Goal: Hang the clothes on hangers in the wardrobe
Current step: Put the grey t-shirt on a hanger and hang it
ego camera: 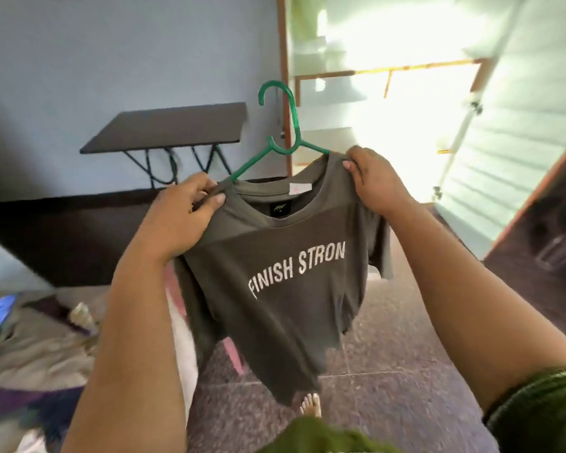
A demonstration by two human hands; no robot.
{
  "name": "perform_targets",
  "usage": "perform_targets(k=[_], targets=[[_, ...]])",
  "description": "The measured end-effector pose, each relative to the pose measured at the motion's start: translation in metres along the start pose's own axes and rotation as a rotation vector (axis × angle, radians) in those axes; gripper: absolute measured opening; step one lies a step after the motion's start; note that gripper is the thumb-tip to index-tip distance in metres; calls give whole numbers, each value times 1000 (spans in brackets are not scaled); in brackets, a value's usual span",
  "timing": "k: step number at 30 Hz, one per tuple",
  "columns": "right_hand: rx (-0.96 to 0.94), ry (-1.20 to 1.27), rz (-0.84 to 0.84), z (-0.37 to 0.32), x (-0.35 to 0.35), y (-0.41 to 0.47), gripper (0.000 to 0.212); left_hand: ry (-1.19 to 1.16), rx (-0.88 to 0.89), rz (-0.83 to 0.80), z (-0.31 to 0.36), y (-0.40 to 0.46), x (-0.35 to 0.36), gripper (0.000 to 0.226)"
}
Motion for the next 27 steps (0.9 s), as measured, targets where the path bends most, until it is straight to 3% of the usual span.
perform_targets(k=[6,10,15,20,27], targets=[[20,-152,128,88,-19,111,47,37,107,98,41,134,45,11],[150,-158,222,136,-35,186,29,51,152,97,60,229,69,14],[187,-151,181,197,-69,271,24,41,196,120,94,335,106,13],[205,5,287,262,-95,363,22,65,226,244,139,441,152,14],[8,89,391,357,-126,497,27,25,97,385,209,588,203,14]])
Point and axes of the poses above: each hand's wrist, its own y-axis towards the middle knuckle, its own x-axis out of the palm, z = x × y, the point moved 1 cm from there along y, towards the middle knuckle, and after that the axes turned 8 degrees about y, right-handed, at the moved point
